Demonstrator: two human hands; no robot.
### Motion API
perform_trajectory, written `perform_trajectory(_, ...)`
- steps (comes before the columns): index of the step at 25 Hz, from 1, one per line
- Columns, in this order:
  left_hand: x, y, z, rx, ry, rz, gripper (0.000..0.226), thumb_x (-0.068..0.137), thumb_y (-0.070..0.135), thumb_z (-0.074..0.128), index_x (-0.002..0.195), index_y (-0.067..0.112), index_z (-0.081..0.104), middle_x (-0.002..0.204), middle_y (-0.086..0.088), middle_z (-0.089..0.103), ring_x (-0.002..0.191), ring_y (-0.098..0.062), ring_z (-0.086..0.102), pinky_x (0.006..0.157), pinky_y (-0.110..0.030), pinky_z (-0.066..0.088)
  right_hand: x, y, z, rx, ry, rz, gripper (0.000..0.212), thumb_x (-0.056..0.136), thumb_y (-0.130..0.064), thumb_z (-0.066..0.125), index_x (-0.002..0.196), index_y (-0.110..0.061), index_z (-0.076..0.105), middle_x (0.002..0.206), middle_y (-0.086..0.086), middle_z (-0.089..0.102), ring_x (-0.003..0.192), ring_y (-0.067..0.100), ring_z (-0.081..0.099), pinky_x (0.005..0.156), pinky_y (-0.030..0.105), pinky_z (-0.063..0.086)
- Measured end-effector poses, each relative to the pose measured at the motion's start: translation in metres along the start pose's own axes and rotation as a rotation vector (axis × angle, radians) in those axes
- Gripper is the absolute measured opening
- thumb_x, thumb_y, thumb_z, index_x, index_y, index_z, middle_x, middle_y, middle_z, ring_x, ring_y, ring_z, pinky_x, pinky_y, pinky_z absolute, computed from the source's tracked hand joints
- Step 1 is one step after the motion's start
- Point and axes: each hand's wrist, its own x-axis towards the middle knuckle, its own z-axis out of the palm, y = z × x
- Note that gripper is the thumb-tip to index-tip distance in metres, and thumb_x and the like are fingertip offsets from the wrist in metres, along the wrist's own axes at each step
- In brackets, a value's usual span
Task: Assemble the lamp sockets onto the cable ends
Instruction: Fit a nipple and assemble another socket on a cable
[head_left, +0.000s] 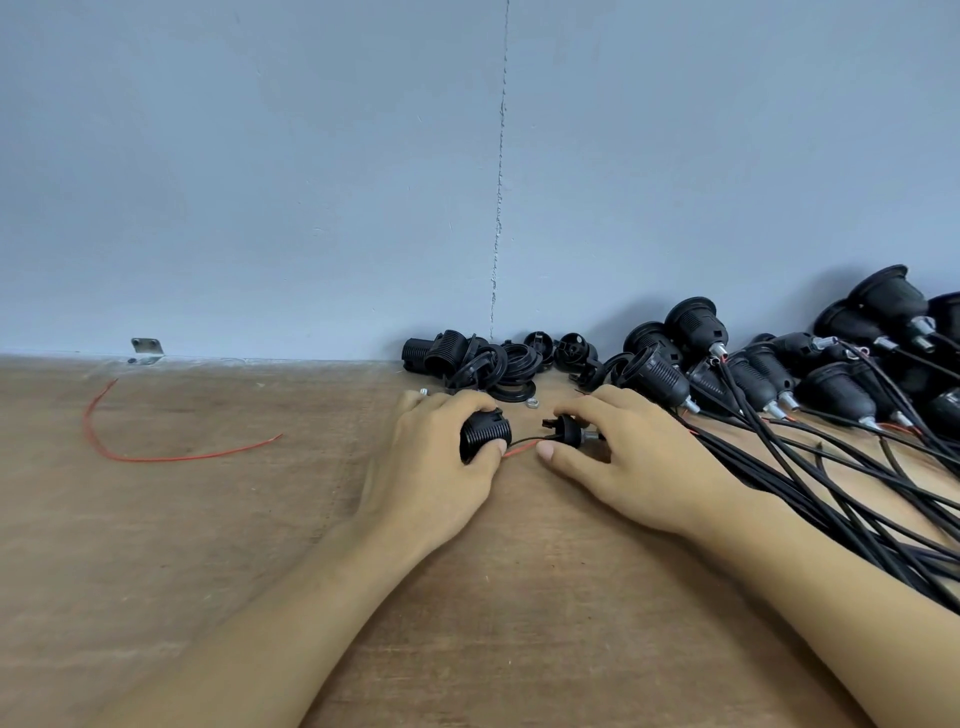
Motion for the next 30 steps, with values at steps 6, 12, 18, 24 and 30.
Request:
perform_trajectory(6, 0.001, -0.001, -0.002, -0.074, 0.022, -0.155, 0.039, 0.085, 0.035, 0.072, 0.118, 0.041, 0.054, 0.106, 0.017, 0.069, 0.092, -0.013, 0.066, 0.079, -0.034, 0.051, -0.001, -0.018, 0.011, 0.065, -0.041, -0.197, 0.044, 0.090, -0.017, 0.064, 0.134, -0.020, 0.061, 0.137, -0.001, 0.058, 0.129, 0.021, 0.048, 0.111, 0.041, 0.036)
perform_trajectory(12, 0.002, -0.006, 0.002, -0.260, 0.007, -0.124, 0.049, 0.089, 0.027, 0.073, 0.137, 0.026, 0.059, 0.117, 0.016, 0.059, 0.101, -0.005, 0.062, 0.094, -0.031, 0.053, -0.002, -0.018, 0.004, 0.290, 0.112, -0.144, 0.006, 0.092, -0.022, 0.071, 0.094, -0.025, 0.075, 0.086, -0.021, 0.066, 0.089, 0.000, 0.058, 0.081, 0.017, 0.042)
perform_trajectory(18, -0.004, -0.004, 0.003, -0.351, -0.110, 0.079, 0.044, 0.079, 0.012, 0.080, 0.112, 0.034, 0.063, 0.110, 0.021, 0.051, 0.106, -0.001, 0.059, 0.095, -0.032, 0.054, -0.005, -0.021, -0.002, 0.549, 0.224, 0.110, 0.012, 0.094, -0.027, 0.066, 0.083, -0.030, 0.067, 0.073, -0.017, 0.062, 0.069, -0.005, 0.054, 0.066, 0.008, 0.038)
perform_trajectory(24, -0.006, -0.001, 0.001, -0.314, -0.135, 0.079, 0.041, 0.075, 0.028, 0.071, 0.105, 0.045, 0.049, 0.108, 0.028, 0.061, 0.105, 0.003, 0.060, 0.090, -0.028, 0.052, -0.005, -0.022, -0.004, 0.580, 0.200, 0.149, 0.007, 0.089, -0.030, 0.073, 0.083, -0.030, 0.070, 0.072, -0.013, 0.061, 0.067, -0.002, 0.052, 0.065, 0.011, 0.040)
perform_trajectory(30, -0.008, 0.000, 0.001, -0.266, -0.148, 0.089, 0.040, 0.074, 0.038, 0.073, 0.105, 0.042, 0.047, 0.104, 0.023, 0.062, 0.098, -0.003, 0.060, 0.086, -0.039, 0.053, -0.006, -0.024, -0.005, 0.621, 0.174, 0.142, 0.011, 0.087, -0.024, 0.074, 0.078, -0.028, 0.070, 0.068, -0.014, 0.056, 0.063, -0.001, 0.049, 0.063, 0.011, 0.038)
